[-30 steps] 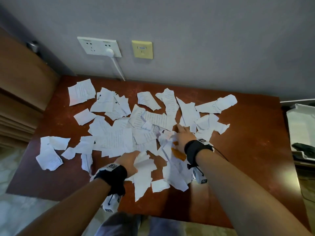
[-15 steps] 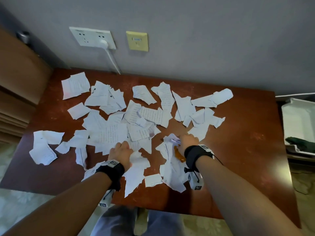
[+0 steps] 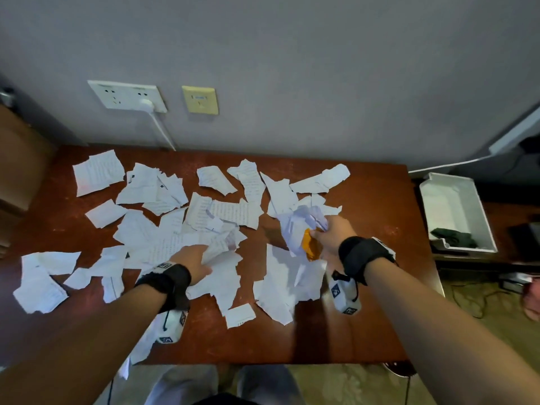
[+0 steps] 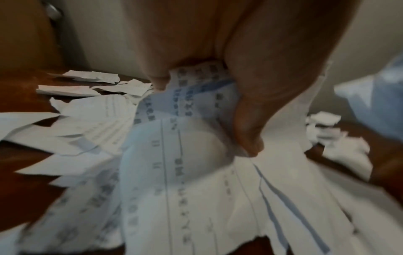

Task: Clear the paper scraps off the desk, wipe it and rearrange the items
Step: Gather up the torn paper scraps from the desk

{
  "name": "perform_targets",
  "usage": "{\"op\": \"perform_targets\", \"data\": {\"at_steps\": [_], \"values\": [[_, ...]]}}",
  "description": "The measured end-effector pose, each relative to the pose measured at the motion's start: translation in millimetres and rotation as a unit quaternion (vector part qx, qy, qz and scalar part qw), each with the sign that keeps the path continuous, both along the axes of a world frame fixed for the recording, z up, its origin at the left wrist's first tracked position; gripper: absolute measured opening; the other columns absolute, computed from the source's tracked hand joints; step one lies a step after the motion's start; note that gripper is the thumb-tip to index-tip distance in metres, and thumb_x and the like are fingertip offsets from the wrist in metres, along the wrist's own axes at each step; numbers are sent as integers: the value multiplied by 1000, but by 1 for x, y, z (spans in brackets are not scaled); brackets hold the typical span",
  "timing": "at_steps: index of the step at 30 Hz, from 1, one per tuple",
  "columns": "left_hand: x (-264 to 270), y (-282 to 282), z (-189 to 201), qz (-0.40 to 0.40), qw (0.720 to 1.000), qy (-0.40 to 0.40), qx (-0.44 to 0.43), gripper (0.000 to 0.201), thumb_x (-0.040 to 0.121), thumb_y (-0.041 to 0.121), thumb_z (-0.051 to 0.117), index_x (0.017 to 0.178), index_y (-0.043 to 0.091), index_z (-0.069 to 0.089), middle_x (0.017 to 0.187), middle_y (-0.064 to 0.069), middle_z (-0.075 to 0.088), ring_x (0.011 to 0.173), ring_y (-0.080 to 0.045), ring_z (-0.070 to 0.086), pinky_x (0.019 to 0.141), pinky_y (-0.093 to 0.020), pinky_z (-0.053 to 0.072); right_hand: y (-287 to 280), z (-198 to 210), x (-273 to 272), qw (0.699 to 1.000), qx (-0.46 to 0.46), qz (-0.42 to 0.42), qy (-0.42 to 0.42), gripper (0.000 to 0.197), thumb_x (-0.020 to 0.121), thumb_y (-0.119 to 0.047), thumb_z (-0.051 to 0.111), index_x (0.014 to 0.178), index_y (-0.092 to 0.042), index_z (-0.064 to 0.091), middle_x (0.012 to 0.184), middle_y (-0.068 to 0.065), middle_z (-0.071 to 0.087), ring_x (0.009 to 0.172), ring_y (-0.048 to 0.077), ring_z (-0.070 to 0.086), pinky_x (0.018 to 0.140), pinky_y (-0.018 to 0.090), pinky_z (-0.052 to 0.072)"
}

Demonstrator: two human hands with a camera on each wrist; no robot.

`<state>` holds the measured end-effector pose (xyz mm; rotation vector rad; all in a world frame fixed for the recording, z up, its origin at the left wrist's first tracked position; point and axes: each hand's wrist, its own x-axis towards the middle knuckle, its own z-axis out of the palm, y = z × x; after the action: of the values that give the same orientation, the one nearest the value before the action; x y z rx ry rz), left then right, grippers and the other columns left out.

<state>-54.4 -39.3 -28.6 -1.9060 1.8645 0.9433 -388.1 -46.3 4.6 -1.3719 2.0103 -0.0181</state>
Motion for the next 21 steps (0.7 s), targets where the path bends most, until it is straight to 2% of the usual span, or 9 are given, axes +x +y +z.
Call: {"op": "perform_targets", "data": {"at_steps": [3,6,7,8,9,10,12,16,21], "values": [[-20,-1,14,38,998,56,-6,70,90,34,69,148,11,37,150,-12,43,134,-29,45,108,-36,37,12,3,-1,998,54,23,29,33,92,-36,65,76,-15,46,69,2,44,63,16,45,53,25,35],[-47,9,10,25,996,86,18,70,88,33,72,146,11,40,147,-11,47,132,-28,47,107,-34,38,30,-15,3,991,110,54,45,25,91,-34,66,84,-15,53,77,2,51,67,14,49,57,23,41],[-56,15,5,16,995,92,29,68,88,31,72,145,12,42,145,-9,50,130,-27,49,106,-33,38,38,-23,5,991,114,62,38,22,90,-33,67,96,-14,57,90,3,56,75,14,53,64,23,46],[-65,20,-3,5,995,94,32,65,87,29,73,143,14,45,143,-8,52,128,-26,51,104,-32,39,44,-35,7,990,111,73,38,32,88,-33,68,112,-15,57,110,5,57,91,16,55,77,26,50],[-73,26,-12,-6,995,97,34,61,86,28,73,140,18,49,139,-6,56,125,-24,54,103,-31,42,49,-45,9,988,110,96,48,39,86,-35,68,120,-17,57,132,7,50,112,21,51,93,33,49],[-80,31,-20,-15,995,95,38,55,85,27,73,136,22,52,135,-4,59,120,-23,57,101,-32,45,53,-54,12,984,112,125,65,38,86,-38,66,118,-18,61,148,5,36,131,26,39,105,40,41],[-92,42,-35,-32,995,76,49,51,85,26,71,132,26,51,130,-1,62,115,-22,61,97,-34,50,61,-67,19,976,112,170,71,24,89,-38,63,105,-21,68,160,-5,14,146,27,14,113,43,31],[-104,53,-57,-39,997,24,62,59,85,23,70,136,21,42,127,-7,62,111,-27,63,93,-36,53,73,-86,30,978,75,181,71,13,88,-27,59,100,-25,64,153,-5,17,136,27,23,110,47,35],[-113,57,-72,-94,994,-22,46,50,87,22,68,133,21,47,131,-4,53,116,-26,58,95,-37,50,70,-103,34,981,49,181,53,40,87,-15,61,125,-17,48,135,3,36,114,26,44,97,36,47]]}}
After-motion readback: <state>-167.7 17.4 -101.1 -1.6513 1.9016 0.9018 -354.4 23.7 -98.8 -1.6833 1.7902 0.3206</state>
